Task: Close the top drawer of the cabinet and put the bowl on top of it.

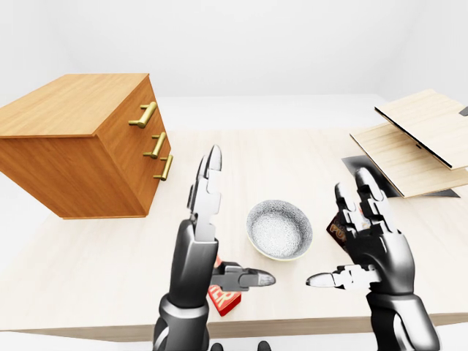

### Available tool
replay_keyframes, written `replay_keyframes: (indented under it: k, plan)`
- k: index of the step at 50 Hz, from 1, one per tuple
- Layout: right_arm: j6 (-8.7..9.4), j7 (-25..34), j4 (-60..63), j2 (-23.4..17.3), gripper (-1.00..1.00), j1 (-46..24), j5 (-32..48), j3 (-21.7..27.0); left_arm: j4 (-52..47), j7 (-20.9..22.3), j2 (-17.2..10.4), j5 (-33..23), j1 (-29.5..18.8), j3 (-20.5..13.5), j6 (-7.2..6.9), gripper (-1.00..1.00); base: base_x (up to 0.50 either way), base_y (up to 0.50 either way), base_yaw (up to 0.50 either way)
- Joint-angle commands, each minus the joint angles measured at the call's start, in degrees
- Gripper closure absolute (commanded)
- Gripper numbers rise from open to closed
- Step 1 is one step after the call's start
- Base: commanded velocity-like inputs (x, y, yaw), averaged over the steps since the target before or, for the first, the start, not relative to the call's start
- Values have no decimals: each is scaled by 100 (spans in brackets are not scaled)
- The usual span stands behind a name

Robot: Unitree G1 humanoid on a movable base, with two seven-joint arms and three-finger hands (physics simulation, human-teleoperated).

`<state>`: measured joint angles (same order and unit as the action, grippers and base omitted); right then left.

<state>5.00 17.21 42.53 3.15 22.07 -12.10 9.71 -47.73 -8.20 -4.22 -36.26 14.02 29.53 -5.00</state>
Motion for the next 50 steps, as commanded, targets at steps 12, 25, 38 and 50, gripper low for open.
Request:
replay_keyframes:
  k: [12, 25, 38, 50]
  plan:
    - [0, 224, 177, 149, -100, 17, -122, 284, 1, -671, -19, -1884, 38, 1242, 0, -100, 0, 0, 0]
    - [0, 259, 209, 167, -100, -3, -168, 360, 803, -606, 364, -3225, -202, 1552, 0, -100, 0, 0, 0]
    - [0, 303, 254, 192, -100, -51, -250, 490, 1891, -759, 614, -3865, -365, 1660, 0, -100, 0, 0, 0]
    - [0, 315, 227, 198, -100, -63, -240, 484, 2677, -649, 811, -4077, -498, 1497, 0, -100, 0, 0, 0]
